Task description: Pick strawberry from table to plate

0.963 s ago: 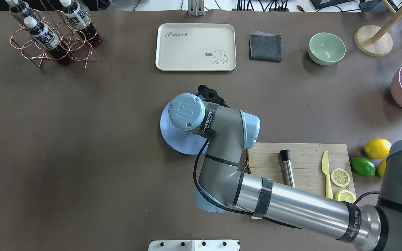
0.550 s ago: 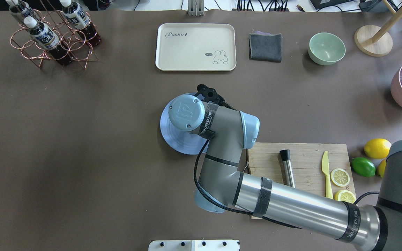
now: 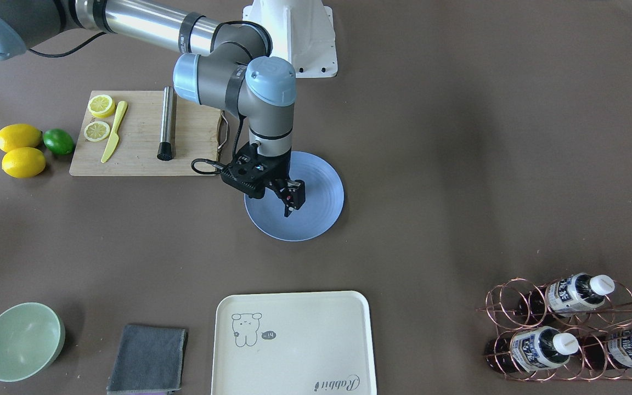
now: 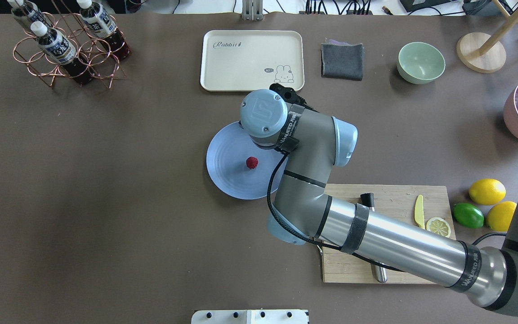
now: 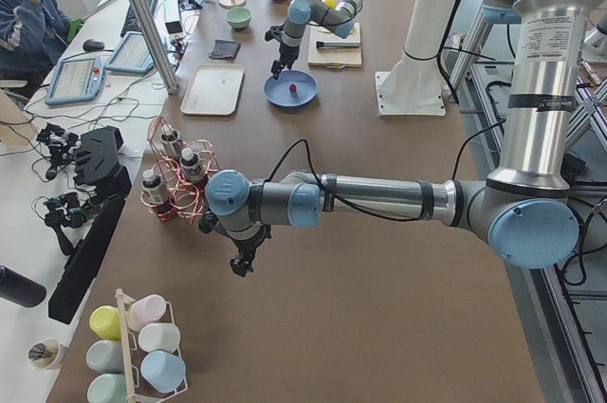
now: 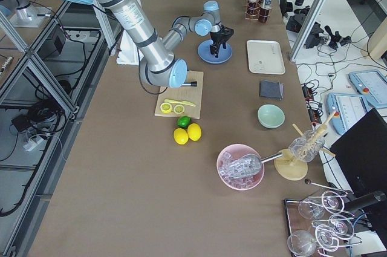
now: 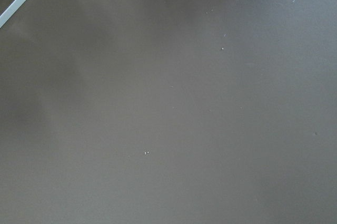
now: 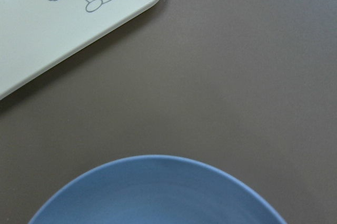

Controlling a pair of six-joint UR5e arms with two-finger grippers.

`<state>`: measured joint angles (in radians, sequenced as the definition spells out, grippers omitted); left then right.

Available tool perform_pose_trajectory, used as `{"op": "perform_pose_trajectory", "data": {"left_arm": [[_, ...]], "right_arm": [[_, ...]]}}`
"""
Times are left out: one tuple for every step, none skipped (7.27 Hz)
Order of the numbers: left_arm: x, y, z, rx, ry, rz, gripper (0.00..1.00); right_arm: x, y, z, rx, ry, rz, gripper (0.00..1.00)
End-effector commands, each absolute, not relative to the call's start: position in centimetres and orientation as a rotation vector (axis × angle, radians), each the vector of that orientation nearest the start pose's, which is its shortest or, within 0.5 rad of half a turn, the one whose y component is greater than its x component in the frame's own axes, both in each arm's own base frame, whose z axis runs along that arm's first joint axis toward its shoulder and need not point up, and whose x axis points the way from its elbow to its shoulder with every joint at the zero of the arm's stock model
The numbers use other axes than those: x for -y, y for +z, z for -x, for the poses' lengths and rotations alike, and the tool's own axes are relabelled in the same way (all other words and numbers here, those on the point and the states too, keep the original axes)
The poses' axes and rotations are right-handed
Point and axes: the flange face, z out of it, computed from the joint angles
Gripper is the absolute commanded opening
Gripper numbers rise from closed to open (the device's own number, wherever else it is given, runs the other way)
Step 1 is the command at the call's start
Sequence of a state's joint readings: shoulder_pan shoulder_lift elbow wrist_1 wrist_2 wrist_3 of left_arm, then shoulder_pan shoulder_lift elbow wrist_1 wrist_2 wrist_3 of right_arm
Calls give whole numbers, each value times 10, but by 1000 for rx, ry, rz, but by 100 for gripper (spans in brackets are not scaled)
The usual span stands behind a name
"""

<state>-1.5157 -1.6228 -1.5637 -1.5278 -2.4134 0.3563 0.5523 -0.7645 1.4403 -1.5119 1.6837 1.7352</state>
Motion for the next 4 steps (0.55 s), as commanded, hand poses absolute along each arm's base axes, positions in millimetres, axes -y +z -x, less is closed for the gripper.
{"op": "perform_pose_trajectory", "data": {"left_arm": [[515, 638, 31, -836, 385, -124, 98], [515, 638, 32, -835, 384, -124, 98], [515, 639, 31, -834, 384, -121, 98], [515, 639, 31, -835, 383, -119, 98]], "right_arm": [[546, 282, 466, 741, 497, -16, 100], [572, 316, 408, 729, 417, -15, 100], [593, 352, 355, 702, 345, -36, 100], [605, 400, 298, 665, 260, -50, 100]]}}
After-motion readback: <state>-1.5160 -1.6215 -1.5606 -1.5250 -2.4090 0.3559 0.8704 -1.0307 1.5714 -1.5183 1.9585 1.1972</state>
